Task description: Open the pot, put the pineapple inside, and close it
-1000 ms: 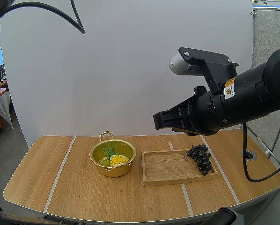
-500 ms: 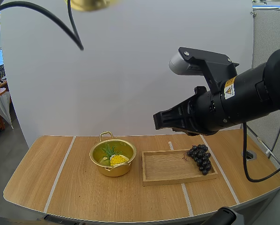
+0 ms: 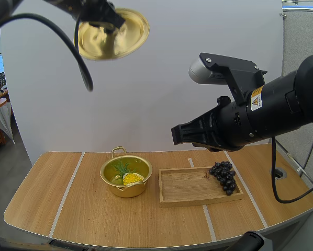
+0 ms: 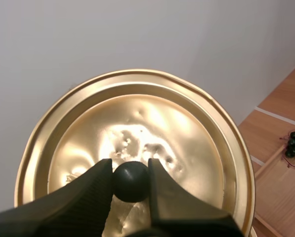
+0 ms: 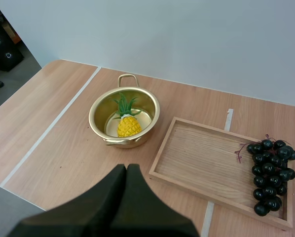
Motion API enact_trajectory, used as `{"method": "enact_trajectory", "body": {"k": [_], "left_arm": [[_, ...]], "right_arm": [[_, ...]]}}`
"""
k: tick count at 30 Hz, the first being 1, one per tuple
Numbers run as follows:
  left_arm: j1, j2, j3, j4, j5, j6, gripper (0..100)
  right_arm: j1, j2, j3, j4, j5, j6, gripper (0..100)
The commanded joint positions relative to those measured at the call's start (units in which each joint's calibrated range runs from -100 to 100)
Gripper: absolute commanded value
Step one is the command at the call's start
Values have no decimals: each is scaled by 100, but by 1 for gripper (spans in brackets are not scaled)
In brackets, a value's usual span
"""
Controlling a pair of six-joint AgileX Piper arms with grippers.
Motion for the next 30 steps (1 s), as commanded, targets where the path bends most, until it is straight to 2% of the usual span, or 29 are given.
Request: {"method": "enact_trajectory", "body": {"k": [1, 14, 22, 30], "left_arm": [[-16, 32, 824, -15, 0, 15, 0], [-16, 32, 3219, -15, -58, 731, 0], [-16, 78, 4506, -26, -2124, 1036, 0], [-16, 796, 4912, -154, -2898, 1168, 0]], "right_arm": [[-25, -50, 13, -15, 0, -45, 0], [-25, -50, 13, -15, 0, -45, 0], [-25, -50, 13, -15, 0, -45, 0], [-25, -50, 13, -15, 0, -45, 0]]}}
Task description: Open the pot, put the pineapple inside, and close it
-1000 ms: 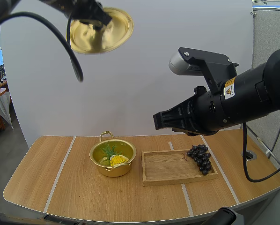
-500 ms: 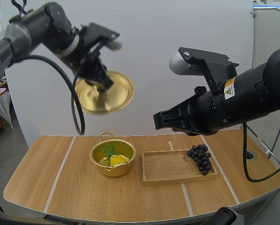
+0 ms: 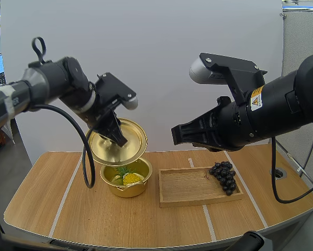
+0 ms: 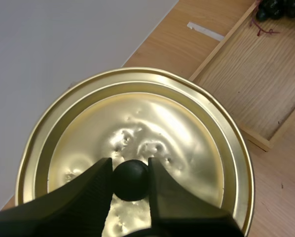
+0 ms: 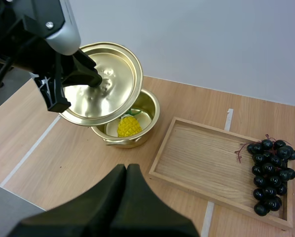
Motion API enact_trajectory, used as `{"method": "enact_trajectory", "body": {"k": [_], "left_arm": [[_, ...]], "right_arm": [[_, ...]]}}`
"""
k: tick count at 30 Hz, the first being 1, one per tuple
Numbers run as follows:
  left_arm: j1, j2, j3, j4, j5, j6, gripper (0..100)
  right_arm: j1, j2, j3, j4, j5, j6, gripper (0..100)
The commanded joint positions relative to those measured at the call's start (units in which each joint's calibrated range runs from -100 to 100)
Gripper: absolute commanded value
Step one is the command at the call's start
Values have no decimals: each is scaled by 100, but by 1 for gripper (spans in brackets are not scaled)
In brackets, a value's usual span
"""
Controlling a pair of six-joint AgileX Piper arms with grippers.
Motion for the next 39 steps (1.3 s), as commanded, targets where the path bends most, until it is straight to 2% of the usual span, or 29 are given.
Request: {"method": "enact_trajectory", "body": {"k": [1, 5, 9, 17, 22, 39], "left_arm": [[-16, 468, 72, -248, -416, 127, 0], [-16, 854, 72, -625, -434, 464, 0], [0, 1176, 72, -649, -454, 614, 0], [130, 1717, 72, -807, -814, 839, 0], [130, 1981, 72, -1044, -814, 1042, 0], [130, 2460, 72, -1057, -684, 1104, 2]], "right_arm": [[-25, -50, 13, -15, 0, -45, 0], [-25, -50, 13, -15, 0, -45, 0], [-25, -50, 13, -15, 0, -45, 0], [-25, -50, 13, -15, 0, -45, 0], [-25, -50, 13, -15, 0, -45, 0], [-25, -50, 13, -15, 0, -45, 0]]}}
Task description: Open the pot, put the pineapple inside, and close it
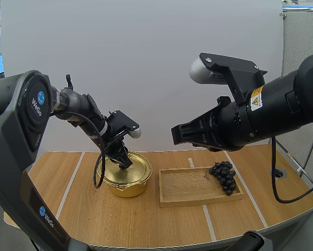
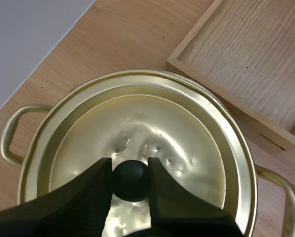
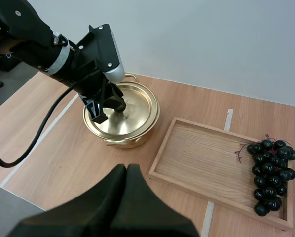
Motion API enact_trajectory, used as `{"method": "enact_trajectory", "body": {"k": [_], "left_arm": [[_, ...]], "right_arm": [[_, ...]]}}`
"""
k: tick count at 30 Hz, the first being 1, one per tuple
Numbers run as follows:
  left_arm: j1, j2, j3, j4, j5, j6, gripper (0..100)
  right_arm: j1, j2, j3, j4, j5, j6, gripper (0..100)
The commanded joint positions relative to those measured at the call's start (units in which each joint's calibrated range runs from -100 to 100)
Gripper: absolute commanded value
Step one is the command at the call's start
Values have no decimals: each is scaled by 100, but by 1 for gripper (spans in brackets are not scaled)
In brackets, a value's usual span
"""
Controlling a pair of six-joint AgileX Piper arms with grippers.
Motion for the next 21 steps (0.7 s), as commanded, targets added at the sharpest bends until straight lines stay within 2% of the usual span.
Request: {"method": "enact_trajectory", "body": {"k": [1, 4, 7, 9, 11, 21], "left_arm": [[-1, 75, -2, -129, 246, 42, 6], [-1, 75, -2, -255, 296, 58, 30], [-1, 75, -2, -270, 336, 78, 61], [-1, 75, -2, -270, 352, 78, 86], [-1, 75, -2, -270, 407, 78, 100], [-1, -136, -84, -270, 675, 58, 100]], "right_arm": [[-25, -50, 13, -15, 0, -45, 0], [-25, -50, 13, -15, 0, -45, 0], [-25, -50, 13, -15, 0, -45, 0], [-25, -50, 13, -15, 0, -45, 0], [-25, -50, 13, -15, 0, -45, 0], [-25, -50, 13, -15, 0, -45, 0]]}}
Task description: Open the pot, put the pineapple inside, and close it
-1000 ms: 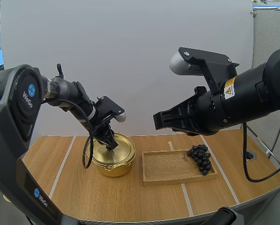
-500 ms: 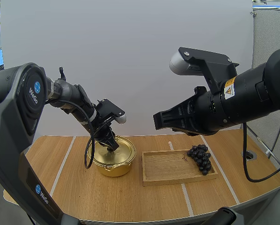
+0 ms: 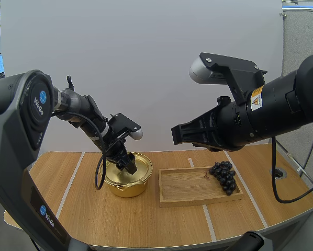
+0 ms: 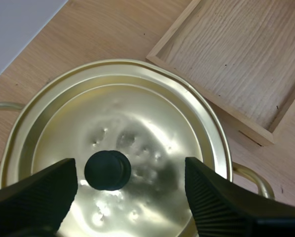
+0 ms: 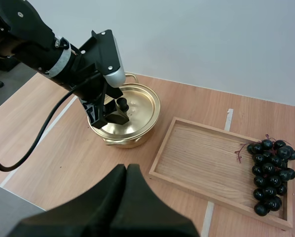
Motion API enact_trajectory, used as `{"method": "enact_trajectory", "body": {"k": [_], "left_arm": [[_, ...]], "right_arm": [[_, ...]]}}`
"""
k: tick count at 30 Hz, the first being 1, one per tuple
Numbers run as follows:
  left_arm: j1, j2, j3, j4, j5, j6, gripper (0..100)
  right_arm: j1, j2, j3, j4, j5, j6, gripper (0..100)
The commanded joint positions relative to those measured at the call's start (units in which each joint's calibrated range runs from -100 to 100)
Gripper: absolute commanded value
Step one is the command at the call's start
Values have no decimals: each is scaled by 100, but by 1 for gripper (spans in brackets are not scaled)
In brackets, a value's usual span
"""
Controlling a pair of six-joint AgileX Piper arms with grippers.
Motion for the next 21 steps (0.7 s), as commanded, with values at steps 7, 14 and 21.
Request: {"method": "enact_trajectory", "body": {"k": [7, 14, 21], "left_arm": [[-1, -1103, -938, -123, 1643, -151, 100], [-1, -2454, -2000, -123, 2809, -341, 100], [-1, -3768, -2668, -135, 2959, -466, 100]], "right_arm": [[-25, -50, 13, -15, 0, -45, 0], [-25, -50, 13, -15, 0, -45, 0], [-25, -50, 13, -15, 0, -45, 0]]}}
